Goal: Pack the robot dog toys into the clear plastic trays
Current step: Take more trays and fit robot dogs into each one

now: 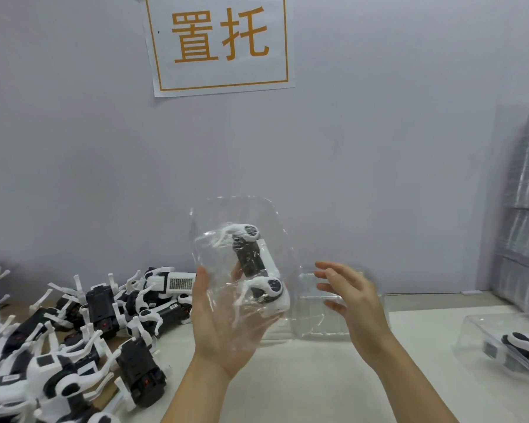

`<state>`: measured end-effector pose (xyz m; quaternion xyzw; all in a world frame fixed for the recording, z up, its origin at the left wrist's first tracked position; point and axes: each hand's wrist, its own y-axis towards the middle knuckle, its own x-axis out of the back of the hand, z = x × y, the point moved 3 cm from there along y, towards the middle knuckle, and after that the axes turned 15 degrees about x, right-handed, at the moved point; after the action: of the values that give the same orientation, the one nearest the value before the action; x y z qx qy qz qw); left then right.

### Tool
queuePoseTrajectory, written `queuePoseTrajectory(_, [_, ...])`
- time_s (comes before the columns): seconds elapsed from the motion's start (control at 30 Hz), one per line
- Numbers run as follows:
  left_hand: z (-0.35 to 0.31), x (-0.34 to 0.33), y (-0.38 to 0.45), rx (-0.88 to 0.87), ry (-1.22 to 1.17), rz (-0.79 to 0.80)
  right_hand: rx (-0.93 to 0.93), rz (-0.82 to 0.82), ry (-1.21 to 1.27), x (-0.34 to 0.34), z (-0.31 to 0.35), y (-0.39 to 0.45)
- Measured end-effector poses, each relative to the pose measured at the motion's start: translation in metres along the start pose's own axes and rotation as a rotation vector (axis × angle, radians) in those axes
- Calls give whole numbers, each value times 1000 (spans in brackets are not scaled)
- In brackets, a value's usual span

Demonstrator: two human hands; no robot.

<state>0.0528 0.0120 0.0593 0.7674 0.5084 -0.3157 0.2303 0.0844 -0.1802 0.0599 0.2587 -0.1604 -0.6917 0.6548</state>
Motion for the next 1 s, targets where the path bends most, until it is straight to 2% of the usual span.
queuePoseTrajectory(0.1, [1,1,1,42,-101,204,-3,2,-5,-1,0,-1])
queuePoseTrajectory(0.17, [0,2,1,57,-104,250,-7,0,-9,0,0,-2])
queuePoseTrajectory(0.27, [-3,9,2,45,-52,222,-13,-1,-15,0,0,-1])
queuePoseTrajectory(0.33, [-7,12,-1,23,39,149,-15,-8,-21,0,0,-1])
queuePoseTrajectory(0.4, [-12,12,-5,16,267,10,-17,-29,-34,2,0,1])
queuePoseTrajectory(0.53, [-13,2,-12,64,1057,-230,-26,-124,-69,11,0,5])
queuePoseTrajectory(0.63, [-9,-1,-7,158,1495,-328,-11,-217,-120,20,-1,7])
queuePoseTrajectory(0.77, [10,-7,4,296,1885,-351,24,-244,-156,20,1,8])
queuePoseTrajectory(0.83, [27,-8,10,317,1934,-297,55,-211,-192,16,4,9])
queuePoseTrajectory(0.9, [34,-13,12,258,1859,-243,107,-163,-245,12,9,9])
queuePoseTrajectory(0.97, [25,-12,15,143,1631,-276,161,-116,-322,4,16,9])
queuePoseTrajectory(1.0, [16,-10,16,31,1497,-337,184,-100,-362,0,20,8])
